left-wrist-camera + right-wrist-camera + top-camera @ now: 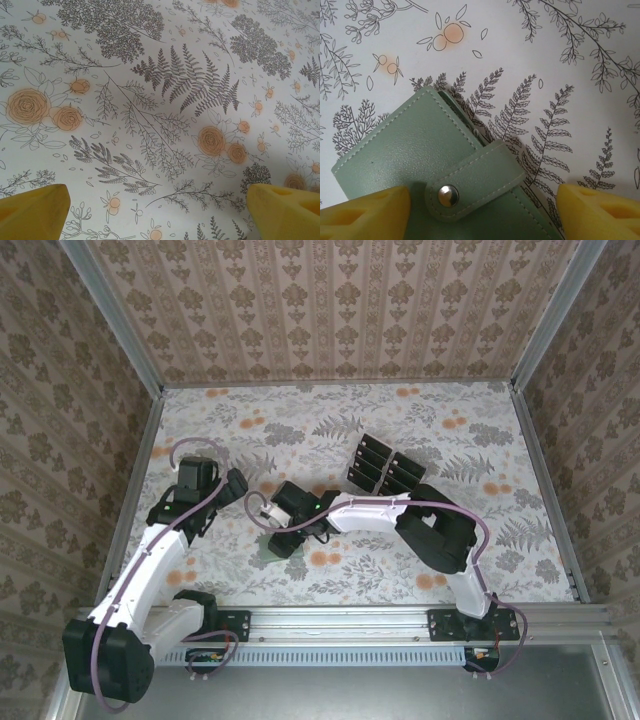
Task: Put the credit cards into the card holder
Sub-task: Move the card holder to the center of the table.
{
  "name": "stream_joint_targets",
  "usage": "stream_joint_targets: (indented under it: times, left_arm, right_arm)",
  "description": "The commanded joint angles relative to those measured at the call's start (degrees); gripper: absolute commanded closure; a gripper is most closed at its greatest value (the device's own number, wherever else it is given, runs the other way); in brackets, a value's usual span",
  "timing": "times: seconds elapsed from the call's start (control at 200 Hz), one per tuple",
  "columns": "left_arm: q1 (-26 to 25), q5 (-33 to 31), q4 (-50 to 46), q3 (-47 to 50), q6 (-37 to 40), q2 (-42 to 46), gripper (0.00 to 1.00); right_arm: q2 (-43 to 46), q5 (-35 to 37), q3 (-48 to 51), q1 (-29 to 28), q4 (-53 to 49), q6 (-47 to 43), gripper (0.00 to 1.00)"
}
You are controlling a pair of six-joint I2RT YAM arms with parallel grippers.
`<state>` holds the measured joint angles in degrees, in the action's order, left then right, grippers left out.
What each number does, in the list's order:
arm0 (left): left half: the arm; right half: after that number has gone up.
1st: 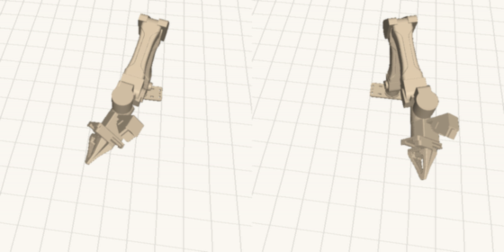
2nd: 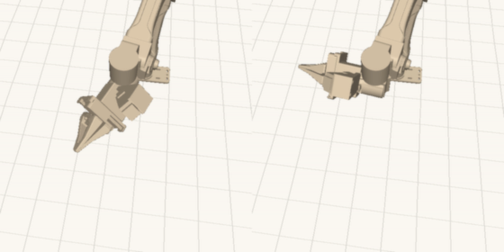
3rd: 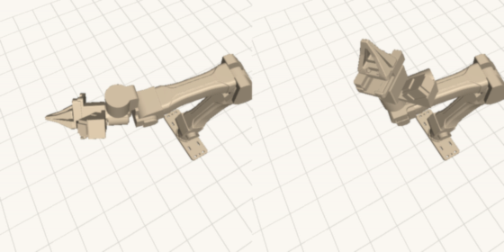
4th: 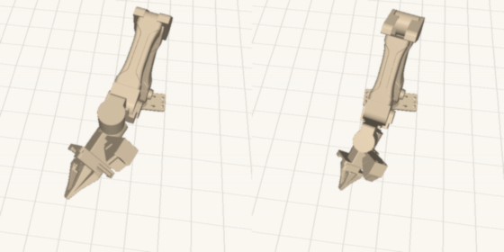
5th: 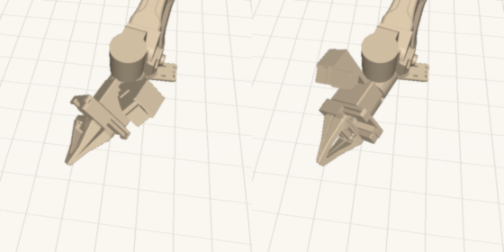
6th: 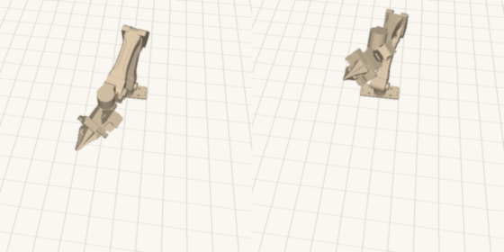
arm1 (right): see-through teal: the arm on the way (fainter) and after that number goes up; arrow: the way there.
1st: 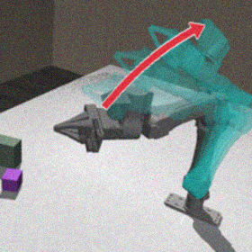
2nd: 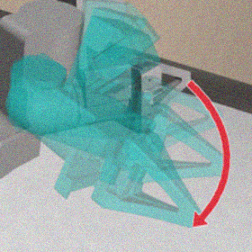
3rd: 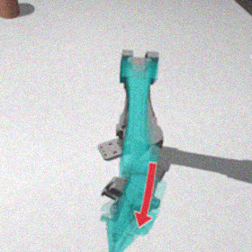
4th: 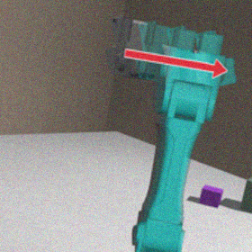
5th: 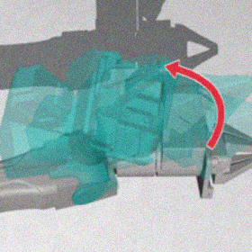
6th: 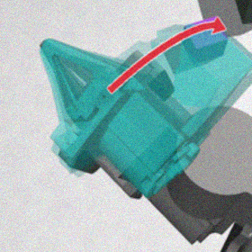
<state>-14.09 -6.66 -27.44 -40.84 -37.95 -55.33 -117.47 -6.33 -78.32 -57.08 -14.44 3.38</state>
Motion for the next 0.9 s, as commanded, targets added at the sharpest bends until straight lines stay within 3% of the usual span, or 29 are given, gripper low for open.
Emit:
stream_joint_targets:
  times: [0.0,0.26,0.465,0.59,0.69,0.775,0.895]
  left_arm:
    - [0.46,0.77,0.40,0.76,-0.90,0.47,0.00]
    - [0.73,1.39,0.72,0.94,-0.86,0.52,0.00]
    - [0.79,2.55,1.60,0.95,-0.88,0.29,0.00]
    - [0.81,4.21,3.24,0.96,-1.15,-0.99,0.00]
    - [0.75,6.16,5.41,0.87,-1.43,-3.48,0.00]
    - [0.69,8.48,7.14,0.43,-1.81,-6.45,0.00]
    - [-0.26,11.95,8.93,-0.54,-1.62,-10.50,0.00]
  right_arm:
    - [-1.62,5.25,-1.07,-0.31,-1.65,2.55,0.30]
    - [1.93,17.83,3.68,1.01,-3.28,12.66,0.54]
    - [7.88,20.60,12.26,4.66,-6.63,31.05,0.56]
    - [14.04,16.03,21.42,5.12,-1.23,42.35,0.54]
    - [19.09,11.57,27.78,4.31,6.52,49.39,0.43]
    - [23.61,12.97,28.93,3.48,6.15,50.83,0.37]
    - [29.10,16.78,26.54,3.38,-1.17,47.21,0.35]
